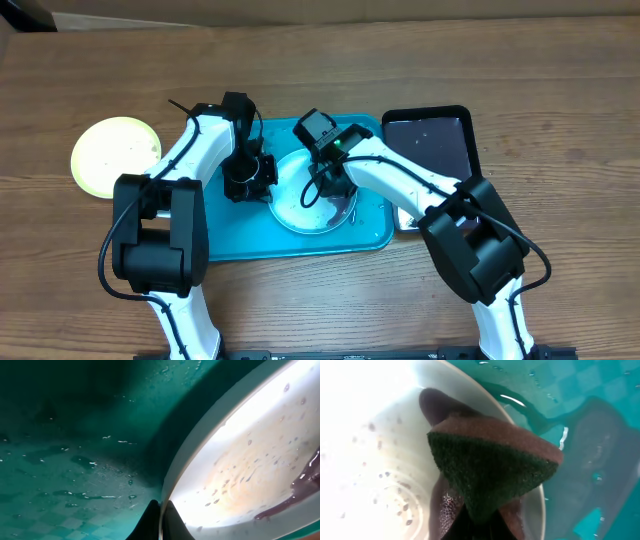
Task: Clean dirty plates on tray and stack at the side
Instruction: 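Scrub the light-blue plate surface with the sponge in right gripper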
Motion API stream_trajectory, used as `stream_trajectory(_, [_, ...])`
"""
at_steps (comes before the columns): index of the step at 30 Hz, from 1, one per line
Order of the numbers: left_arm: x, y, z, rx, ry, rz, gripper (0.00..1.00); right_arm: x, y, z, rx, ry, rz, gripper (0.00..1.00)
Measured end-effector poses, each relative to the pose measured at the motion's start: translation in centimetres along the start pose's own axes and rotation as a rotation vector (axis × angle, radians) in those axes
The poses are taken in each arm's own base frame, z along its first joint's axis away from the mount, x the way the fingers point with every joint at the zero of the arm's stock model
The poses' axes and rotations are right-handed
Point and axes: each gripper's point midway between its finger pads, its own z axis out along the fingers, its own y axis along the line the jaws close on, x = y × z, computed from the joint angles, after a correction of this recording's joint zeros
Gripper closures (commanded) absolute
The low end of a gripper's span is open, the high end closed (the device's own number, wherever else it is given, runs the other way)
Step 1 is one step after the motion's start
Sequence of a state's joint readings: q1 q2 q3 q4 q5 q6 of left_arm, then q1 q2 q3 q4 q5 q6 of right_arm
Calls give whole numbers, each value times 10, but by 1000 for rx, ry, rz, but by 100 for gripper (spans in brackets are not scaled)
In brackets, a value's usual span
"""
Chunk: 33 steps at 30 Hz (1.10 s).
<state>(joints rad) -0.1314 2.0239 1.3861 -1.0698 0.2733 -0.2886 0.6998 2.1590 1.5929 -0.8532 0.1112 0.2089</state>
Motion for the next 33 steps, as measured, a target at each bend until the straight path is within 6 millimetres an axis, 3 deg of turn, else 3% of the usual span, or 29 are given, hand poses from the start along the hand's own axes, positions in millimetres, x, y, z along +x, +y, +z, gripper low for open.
stream_trajectory(15, [0, 4, 1, -20, -2, -1, 96, 10, 49, -7, -308, 66, -11, 96])
stream_trajectory(18, [0, 3, 1, -17, -1, -1, 96, 17, 61, -18, -427, 122, -25, 96])
stream_trajectory(21, [0, 2, 1, -10, -3, 0, 96, 4, 68, -47, -581, 147, -7, 96])
stream_trajectory(24, [0, 2, 1, -7, -2, 0, 96, -18, 55, -83, -663, 130, 22, 96])
stream_trajectory(27, [-1, 1, 1, -4, -4, 1, 96, -27, 26, -112, -694, 135, 42, 96])
stream_trajectory(30, [-1, 1, 1, -3, -3, 1, 96, -21, -6, -121, -672, 164, 73, 96])
stream_trajectory(33, [-2, 1, 1, -1, -7, 2, 95, -9, -46, -115, -580, 213, 118, 96])
